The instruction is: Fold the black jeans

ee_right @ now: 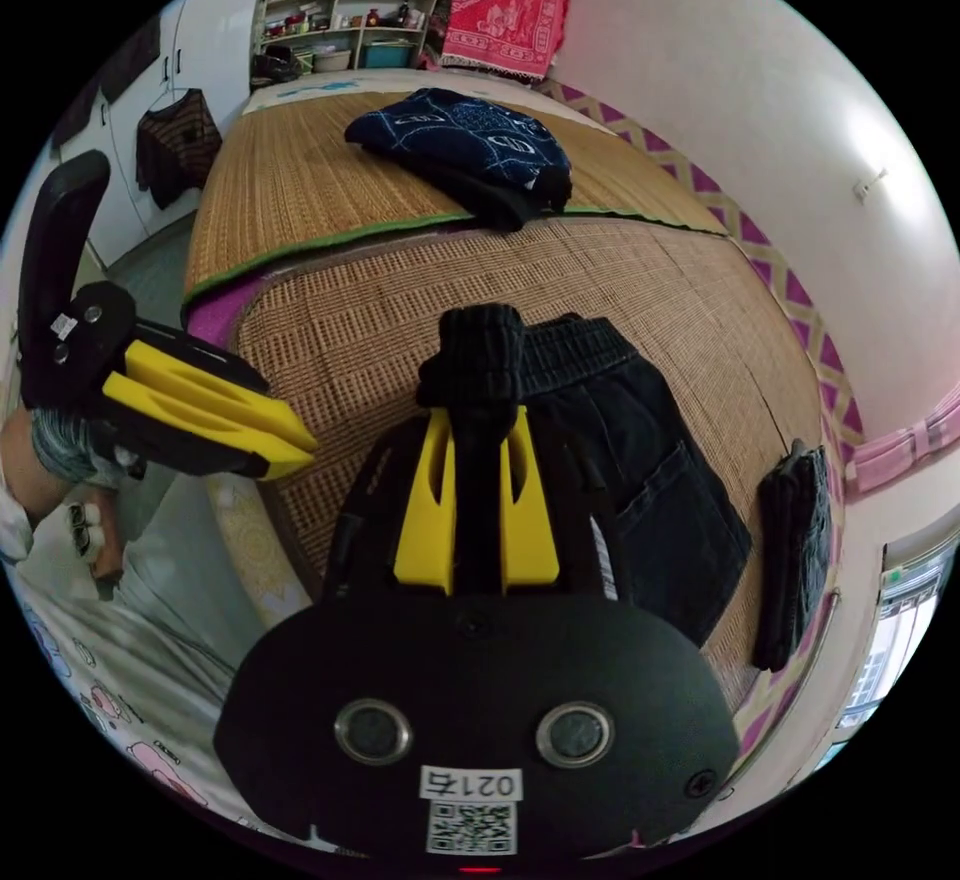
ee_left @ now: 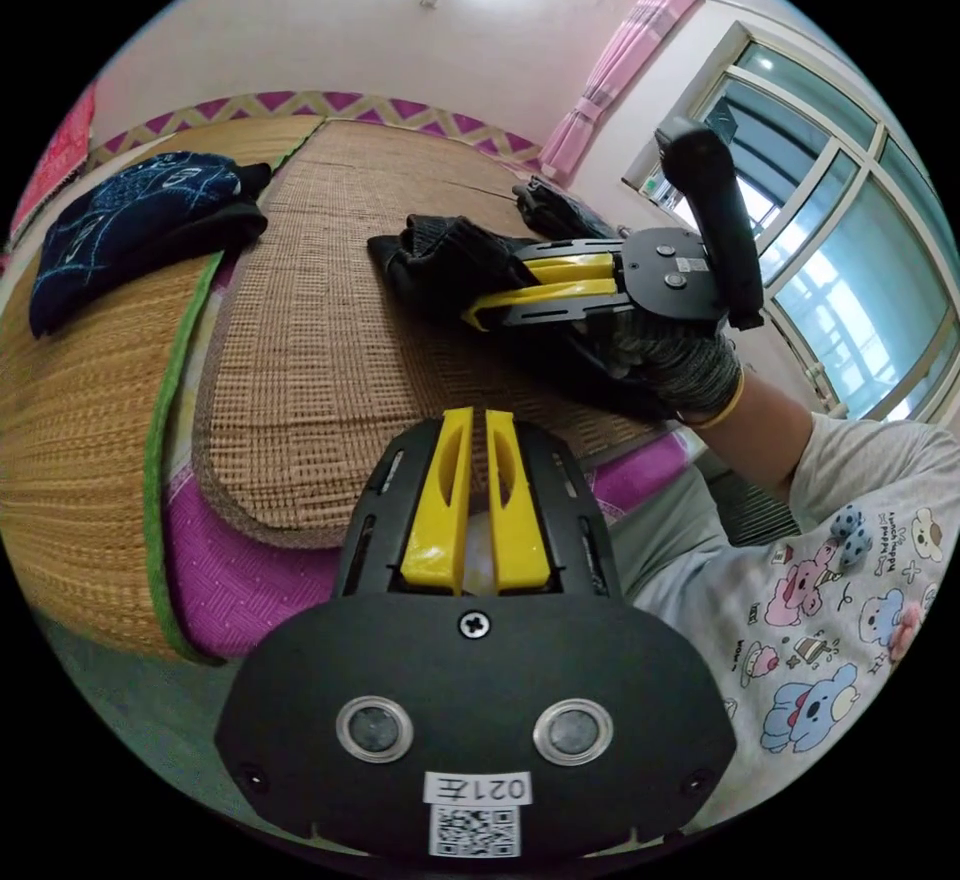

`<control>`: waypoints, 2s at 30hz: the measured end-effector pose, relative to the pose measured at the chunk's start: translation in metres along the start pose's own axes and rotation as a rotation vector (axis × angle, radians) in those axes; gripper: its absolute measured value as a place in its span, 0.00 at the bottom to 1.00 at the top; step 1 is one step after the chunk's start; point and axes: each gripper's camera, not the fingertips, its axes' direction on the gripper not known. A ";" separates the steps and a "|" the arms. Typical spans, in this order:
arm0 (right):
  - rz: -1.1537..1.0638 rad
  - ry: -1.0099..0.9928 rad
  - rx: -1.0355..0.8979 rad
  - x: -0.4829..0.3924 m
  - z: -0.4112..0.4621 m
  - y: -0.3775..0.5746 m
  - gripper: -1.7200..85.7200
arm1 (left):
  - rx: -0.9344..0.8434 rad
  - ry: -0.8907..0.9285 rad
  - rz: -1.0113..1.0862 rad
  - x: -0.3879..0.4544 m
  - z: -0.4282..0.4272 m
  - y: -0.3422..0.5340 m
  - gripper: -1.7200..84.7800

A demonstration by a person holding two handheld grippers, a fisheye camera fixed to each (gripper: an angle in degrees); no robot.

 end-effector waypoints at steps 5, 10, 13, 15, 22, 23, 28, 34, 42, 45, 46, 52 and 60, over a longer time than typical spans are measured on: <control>0.008 0.006 0.002 0.007 -0.001 0.006 0.10 | 0.016 0.013 -0.021 0.003 0.007 0.011 0.01; 0.001 0.015 0.002 0.013 0.000 0.015 0.11 | 0.019 0.012 -0.022 0.012 0.014 0.021 0.01; -0.001 -0.003 -0.001 0.018 -0.004 0.022 0.13 | 0.017 0.014 -0.026 0.016 0.018 0.027 0.01; 0.003 -0.046 0.010 0.024 -0.011 0.028 0.14 | 0.018 0.013 -0.030 0.018 0.021 0.031 0.01; 0.045 -0.127 0.020 0.051 -0.007 0.044 0.16 | 0.024 -0.029 -0.064 0.032 0.034 0.042 0.01; 0.037 -0.118 -0.003 0.051 0.001 0.046 0.16 | 0.025 -0.034 -0.070 0.033 0.034 0.043 0.01; 0.098 -0.167 0.033 0.074 0.006 0.069 0.10 | 0.033 -0.122 -0.103 0.051 0.036 0.046 0.01; 0.353 -0.431 0.254 0.184 -0.039 0.135 0.06 | 0.010 -0.179 -0.085 0.075 0.052 0.045 0.01; 0.707 -0.445 0.585 0.356 -0.157 0.337 0.05 | -0.003 -0.235 -0.010 0.121 0.079 0.035 0.01; 0.889 -0.392 0.668 0.401 -0.187 0.456 0.05 | -0.011 -0.252 0.021 0.141 0.092 0.030 0.01; 0.966 -0.364 0.696 0.413 -0.195 0.505 0.05 | -0.014 -0.258 0.033 0.148 0.098 0.028 0.01; 1.351 -0.276 0.643 0.419 -0.175 0.719 0.04 | -0.048 -0.245 0.074 0.183 0.132 0.018 0.01; 1.570 -0.471 0.737 0.377 -0.119 0.818 0.04 | -0.043 -0.171 0.198 0.222 0.177 -0.001 0.03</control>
